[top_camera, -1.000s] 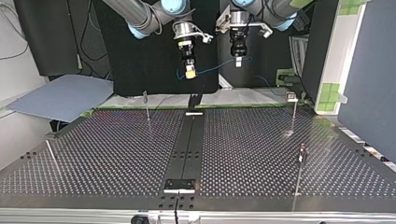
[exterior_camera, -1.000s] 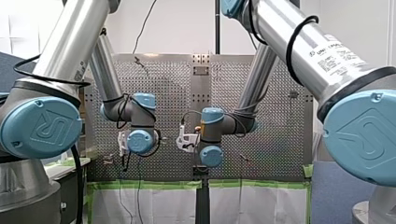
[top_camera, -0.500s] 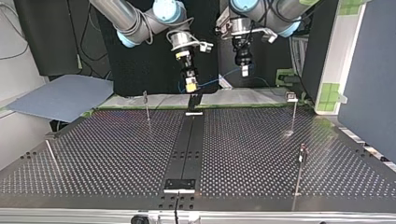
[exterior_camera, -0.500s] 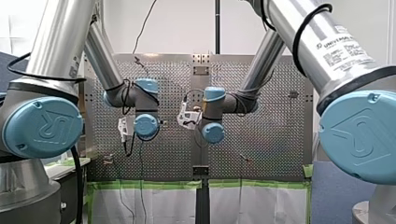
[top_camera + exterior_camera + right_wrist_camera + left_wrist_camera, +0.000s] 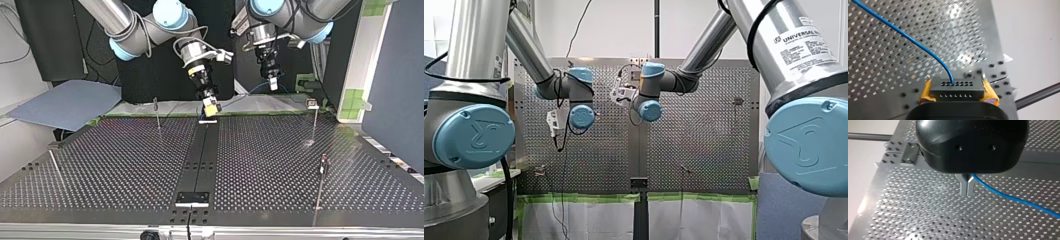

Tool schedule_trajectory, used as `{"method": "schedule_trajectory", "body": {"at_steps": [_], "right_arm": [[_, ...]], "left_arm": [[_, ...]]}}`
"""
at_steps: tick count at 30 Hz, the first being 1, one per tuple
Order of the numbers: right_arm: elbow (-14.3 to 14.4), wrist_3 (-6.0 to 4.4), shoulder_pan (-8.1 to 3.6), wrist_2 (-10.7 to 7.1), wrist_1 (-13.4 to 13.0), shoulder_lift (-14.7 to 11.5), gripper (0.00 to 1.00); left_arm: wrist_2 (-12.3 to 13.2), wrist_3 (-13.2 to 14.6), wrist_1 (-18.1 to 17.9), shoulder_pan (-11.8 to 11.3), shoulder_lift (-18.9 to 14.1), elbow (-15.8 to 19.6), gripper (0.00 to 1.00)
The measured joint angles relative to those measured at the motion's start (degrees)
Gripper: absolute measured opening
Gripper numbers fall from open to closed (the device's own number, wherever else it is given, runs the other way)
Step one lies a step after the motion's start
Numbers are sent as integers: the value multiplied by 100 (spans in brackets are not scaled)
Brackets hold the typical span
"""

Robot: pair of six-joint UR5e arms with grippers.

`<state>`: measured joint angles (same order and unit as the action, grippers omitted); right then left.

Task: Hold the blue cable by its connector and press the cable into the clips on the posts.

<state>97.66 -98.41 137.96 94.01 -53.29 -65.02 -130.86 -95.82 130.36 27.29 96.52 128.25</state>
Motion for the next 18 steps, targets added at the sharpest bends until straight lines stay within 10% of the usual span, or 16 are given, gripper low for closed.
{"method": "schedule_trajectory", "body": {"at_steps": [18], "right_arm": [[-89,31,-130,-786,827,-692,0]], "left_arm": [[-183,-232,810,-304,-884,-641,0]]}}
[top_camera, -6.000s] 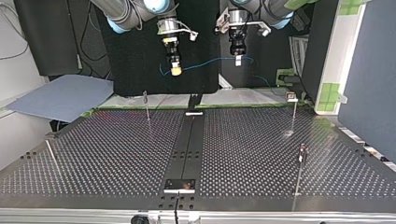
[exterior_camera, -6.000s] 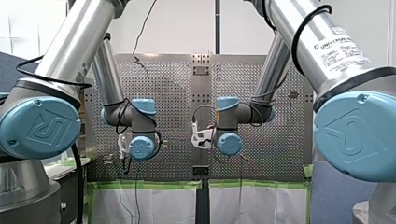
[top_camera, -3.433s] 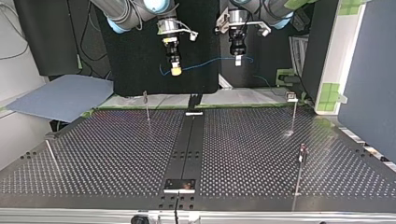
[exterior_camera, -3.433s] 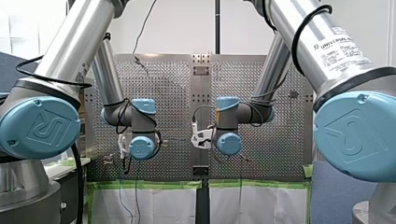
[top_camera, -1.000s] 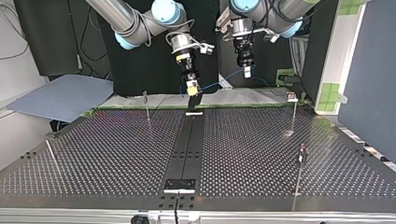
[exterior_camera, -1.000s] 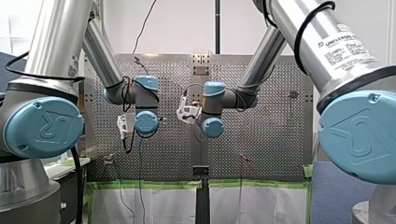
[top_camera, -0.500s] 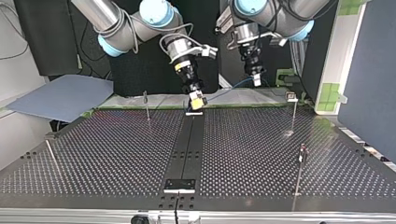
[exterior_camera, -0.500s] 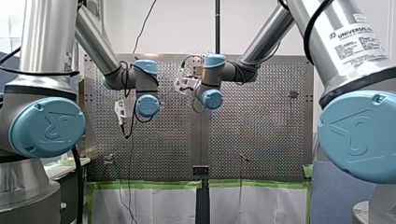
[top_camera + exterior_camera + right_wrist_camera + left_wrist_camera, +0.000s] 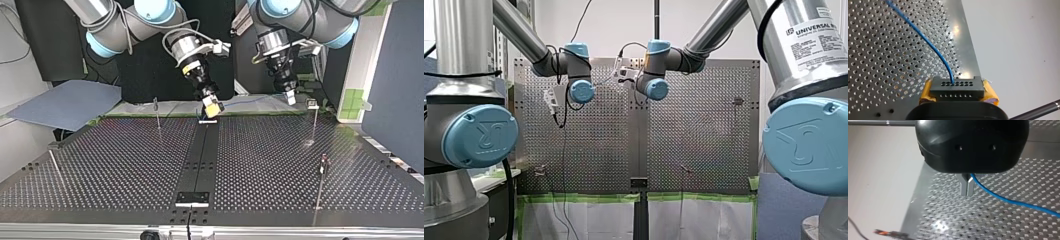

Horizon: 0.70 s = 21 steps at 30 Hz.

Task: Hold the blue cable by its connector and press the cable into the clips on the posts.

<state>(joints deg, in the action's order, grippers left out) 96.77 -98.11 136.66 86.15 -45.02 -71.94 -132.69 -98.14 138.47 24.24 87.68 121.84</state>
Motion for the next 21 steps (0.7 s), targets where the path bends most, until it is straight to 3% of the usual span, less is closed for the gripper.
{"method": "schedule_trajectory", "body": {"at_steps": [10,21], "right_arm": [[-188,-38,-199,-267,575,137,0],[-636,-57,-218,-599,1122,213,0]], "left_arm": [[46,-150,594,-204,-534,-280,0],[273,-180,1127,-410,-572,-597,0]]}}
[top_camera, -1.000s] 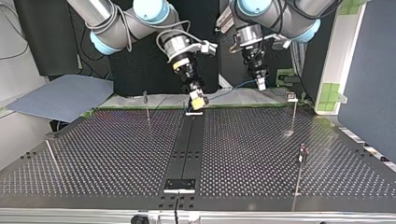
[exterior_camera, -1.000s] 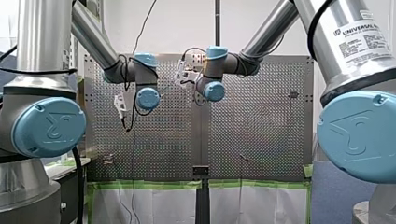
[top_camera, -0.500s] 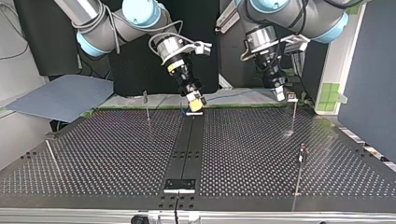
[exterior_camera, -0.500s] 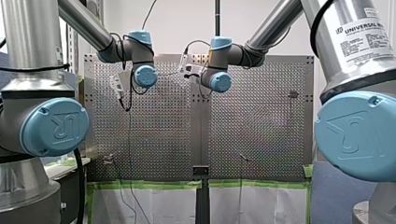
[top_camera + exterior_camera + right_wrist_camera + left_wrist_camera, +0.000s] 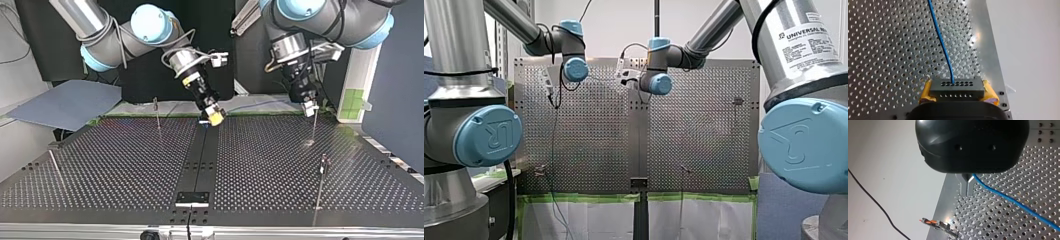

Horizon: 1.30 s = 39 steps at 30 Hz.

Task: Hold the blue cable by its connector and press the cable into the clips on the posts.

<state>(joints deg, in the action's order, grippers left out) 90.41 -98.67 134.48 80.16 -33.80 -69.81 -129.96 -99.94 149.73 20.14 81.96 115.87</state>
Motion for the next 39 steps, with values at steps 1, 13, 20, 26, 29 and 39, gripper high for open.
{"method": "schedule_trajectory", "body": {"at_steps": [1,13,20,26,29,39], "right_arm": [[-59,-15,3,-37,46,3,0],[-620,-191,19,-246,299,20,0],[-957,-266,16,-277,342,31,0],[-1241,-291,35,-277,359,40,0],[-1371,-292,50,-268,357,50,0],[-1464,-270,64,-263,354,157,0]], "left_arm": [[27,-10,45,-24,-1,-38,0],[188,-86,337,-278,-1,-330,0],[296,-141,381,-435,-1,-424,0],[435,-174,438,-586,1,-591,0],[509,-208,470,-666,3,-692,0],[877,-290,525,-1077,10,-785,0]]}}
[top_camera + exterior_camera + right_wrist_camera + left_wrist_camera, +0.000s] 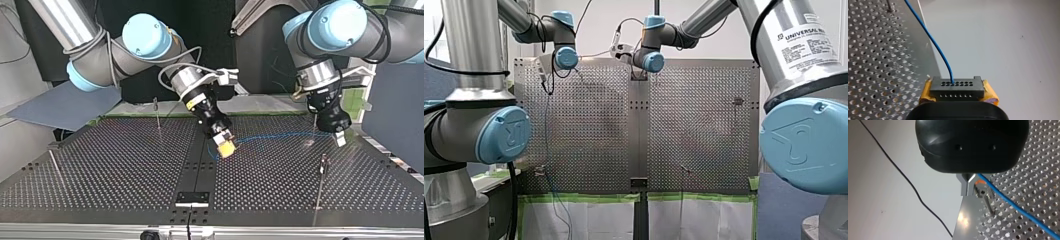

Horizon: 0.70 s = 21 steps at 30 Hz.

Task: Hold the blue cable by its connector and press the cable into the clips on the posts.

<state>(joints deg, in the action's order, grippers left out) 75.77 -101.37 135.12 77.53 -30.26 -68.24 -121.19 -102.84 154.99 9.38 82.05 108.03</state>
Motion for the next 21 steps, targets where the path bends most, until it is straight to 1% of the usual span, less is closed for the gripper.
{"method": "schedule_trajectory", "body": {"at_steps": [6,10,16,21], "right_arm": [[-29,40,22,-2,-13,146,0],[-111,45,31,-9,-15,224,0],[-203,57,42,-16,-28,351,0],[-267,74,48,-21,-32,476,0]], "left_arm": [[243,-54,-11,-278,53,-35,0],[384,-94,-17,-464,214,-108,0],[580,-213,-16,-618,473,-301,0],[690,-300,-36,-714,570,-390,0]]}}
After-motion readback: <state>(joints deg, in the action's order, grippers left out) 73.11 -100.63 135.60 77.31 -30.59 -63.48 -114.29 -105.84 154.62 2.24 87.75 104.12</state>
